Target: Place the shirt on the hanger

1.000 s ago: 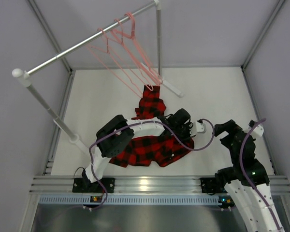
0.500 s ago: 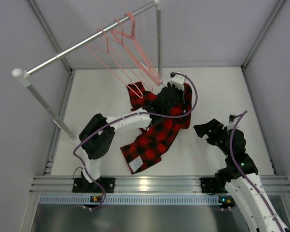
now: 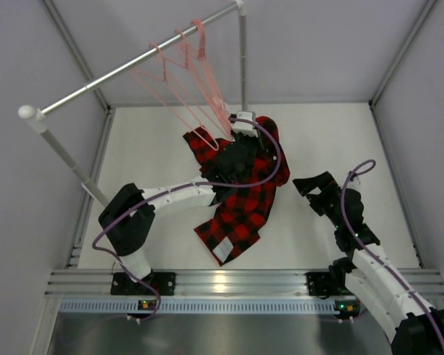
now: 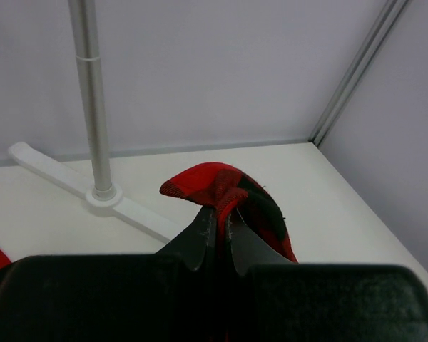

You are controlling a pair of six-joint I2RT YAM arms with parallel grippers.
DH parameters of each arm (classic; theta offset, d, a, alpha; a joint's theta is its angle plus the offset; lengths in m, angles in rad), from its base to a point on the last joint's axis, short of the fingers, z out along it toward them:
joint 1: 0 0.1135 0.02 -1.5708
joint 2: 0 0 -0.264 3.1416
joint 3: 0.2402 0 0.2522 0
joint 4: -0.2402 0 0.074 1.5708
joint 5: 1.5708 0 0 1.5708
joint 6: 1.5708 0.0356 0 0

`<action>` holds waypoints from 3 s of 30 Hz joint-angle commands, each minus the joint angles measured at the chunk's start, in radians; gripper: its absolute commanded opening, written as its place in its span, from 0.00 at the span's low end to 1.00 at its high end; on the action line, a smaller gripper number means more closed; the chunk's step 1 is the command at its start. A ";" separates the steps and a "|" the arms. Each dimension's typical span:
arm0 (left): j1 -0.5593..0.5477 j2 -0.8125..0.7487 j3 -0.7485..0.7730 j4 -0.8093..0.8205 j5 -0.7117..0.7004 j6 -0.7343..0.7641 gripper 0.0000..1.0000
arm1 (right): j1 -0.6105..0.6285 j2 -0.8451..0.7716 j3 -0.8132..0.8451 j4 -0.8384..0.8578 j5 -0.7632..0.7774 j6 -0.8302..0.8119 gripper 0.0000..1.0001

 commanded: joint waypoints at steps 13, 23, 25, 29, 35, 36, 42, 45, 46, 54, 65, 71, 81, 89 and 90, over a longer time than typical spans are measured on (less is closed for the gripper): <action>0.001 -0.064 -0.058 0.197 -0.052 0.018 0.00 | 0.197 0.326 0.137 0.304 0.133 0.084 0.94; -0.001 -0.104 -0.101 0.208 -0.028 0.039 0.00 | 0.202 0.383 0.212 0.286 0.238 -0.020 0.00; -0.004 -0.137 -0.098 0.191 0.012 0.082 0.00 | 0.165 0.373 0.351 0.183 0.281 -0.162 0.00; -0.056 -0.188 0.011 0.053 -0.058 0.209 0.00 | 0.082 0.389 0.673 -0.038 0.325 -0.371 0.00; -0.188 -0.228 0.142 -0.001 -0.200 0.392 0.00 | -0.033 0.469 1.149 -0.216 0.184 -0.560 0.00; -0.188 -0.231 0.151 -0.021 -0.230 0.380 0.00 | -0.033 0.487 1.274 -0.289 0.146 -0.583 0.00; -0.188 -0.266 0.109 -0.027 -0.301 0.370 0.00 | -0.028 0.471 1.249 -0.388 -0.082 -0.609 0.00; -0.188 -0.266 0.129 -0.186 -0.316 0.355 0.04 | -0.025 0.385 1.104 -0.397 -0.099 -0.622 0.00; -0.186 -0.266 0.135 -0.234 -0.316 0.306 0.05 | -0.027 0.348 1.076 -0.408 -0.117 -0.628 0.00; -0.188 -0.369 -0.113 -0.463 -0.122 -0.059 0.18 | -0.022 0.215 0.780 -0.544 -0.146 -0.664 0.00; -0.185 -0.424 -0.119 -0.699 0.319 0.214 0.98 | -0.021 0.155 0.617 -0.561 -0.226 -0.706 0.00; -0.139 -0.407 -0.003 -0.878 0.405 0.369 0.98 | -0.021 0.162 0.614 -0.604 -0.261 -0.755 0.00; -0.140 -0.584 0.004 -0.934 0.685 0.389 0.98 | -0.021 0.118 0.563 -0.603 -0.215 -0.731 0.00; -0.140 -0.351 0.014 -0.990 0.701 0.445 0.98 | -0.021 0.090 0.576 -0.604 -0.237 -0.720 0.00; -0.140 -0.328 0.017 -0.990 0.707 0.449 0.98 | -0.021 0.084 0.574 -0.604 -0.237 -0.718 0.00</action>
